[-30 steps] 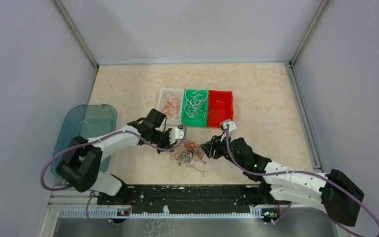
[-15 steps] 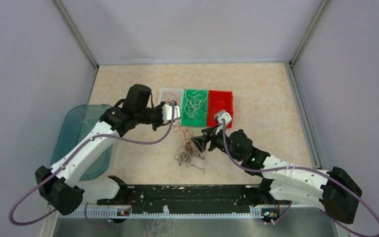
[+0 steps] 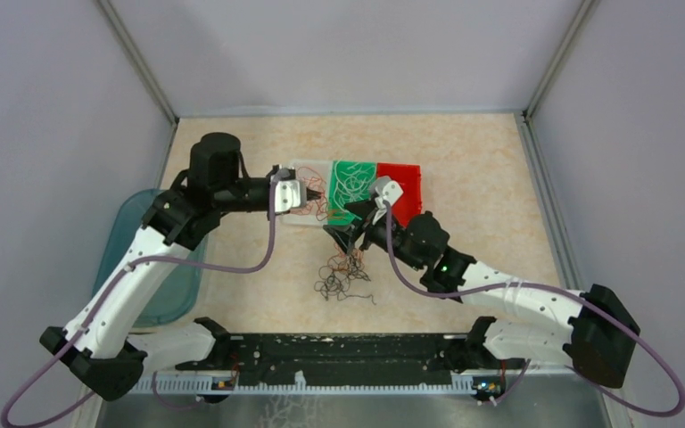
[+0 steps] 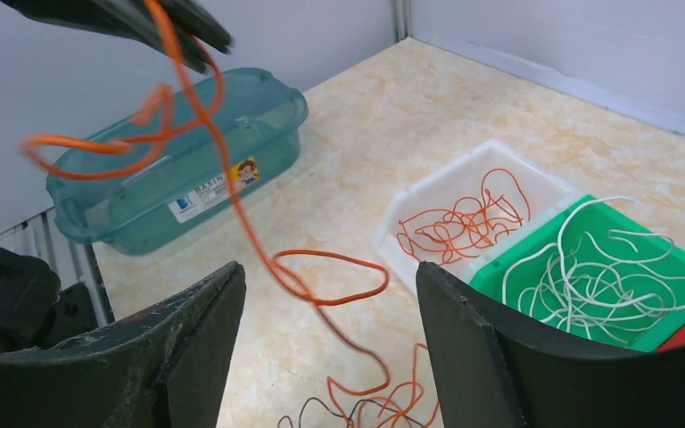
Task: Untangle the cables
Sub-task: Untie the cable.
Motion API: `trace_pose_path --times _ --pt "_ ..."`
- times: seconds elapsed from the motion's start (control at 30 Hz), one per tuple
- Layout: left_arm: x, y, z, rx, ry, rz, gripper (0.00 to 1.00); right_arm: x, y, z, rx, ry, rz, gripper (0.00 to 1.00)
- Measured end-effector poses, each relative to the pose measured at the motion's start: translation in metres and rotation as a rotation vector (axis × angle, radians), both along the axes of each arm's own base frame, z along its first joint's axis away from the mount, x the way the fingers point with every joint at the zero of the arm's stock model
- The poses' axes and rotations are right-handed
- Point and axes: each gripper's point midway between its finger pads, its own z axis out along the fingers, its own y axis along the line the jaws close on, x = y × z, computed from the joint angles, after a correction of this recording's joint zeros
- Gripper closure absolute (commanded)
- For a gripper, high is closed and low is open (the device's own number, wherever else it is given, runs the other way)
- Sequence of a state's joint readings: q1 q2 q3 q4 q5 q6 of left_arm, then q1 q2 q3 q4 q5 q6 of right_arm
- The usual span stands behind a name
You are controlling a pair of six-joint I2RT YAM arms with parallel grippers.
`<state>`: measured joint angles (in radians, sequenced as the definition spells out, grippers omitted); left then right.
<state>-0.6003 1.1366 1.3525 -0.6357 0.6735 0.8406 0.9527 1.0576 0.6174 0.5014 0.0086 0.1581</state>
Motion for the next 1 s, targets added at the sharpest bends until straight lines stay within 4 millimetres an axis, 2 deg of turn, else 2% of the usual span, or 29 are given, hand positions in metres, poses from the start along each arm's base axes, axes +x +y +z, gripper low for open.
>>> trace_pose_path --times 0.17,0.43,0.7,0.9,1.0 --pt "-0.020 -0.001 0.033 -0.077 -0.075 -0.077 1.00 0.005 0.005 -0.002 -0.003 -0.010 -0.003 0.33" --pt "-0.031 -0.002 0.121 -0.294 -0.268 -0.102 1.00 0.003 0.011 0.007 0.076 -0.016 0.016 0.38" --pt "-0.036 0.002 0.204 -0.502 -0.467 -0.094 1.00 0.000 0.025 -0.027 0.081 0.077 0.063 0.43" --pt "-0.044 0.009 0.265 -0.624 -0.614 -0.095 1.00 -0.002 0.036 -0.044 0.094 0.136 0.096 0.45" --pt "-0.048 0.011 0.287 -0.668 -0.665 -0.103 1.00 -0.001 0.040 -0.052 0.090 0.160 0.101 0.45"
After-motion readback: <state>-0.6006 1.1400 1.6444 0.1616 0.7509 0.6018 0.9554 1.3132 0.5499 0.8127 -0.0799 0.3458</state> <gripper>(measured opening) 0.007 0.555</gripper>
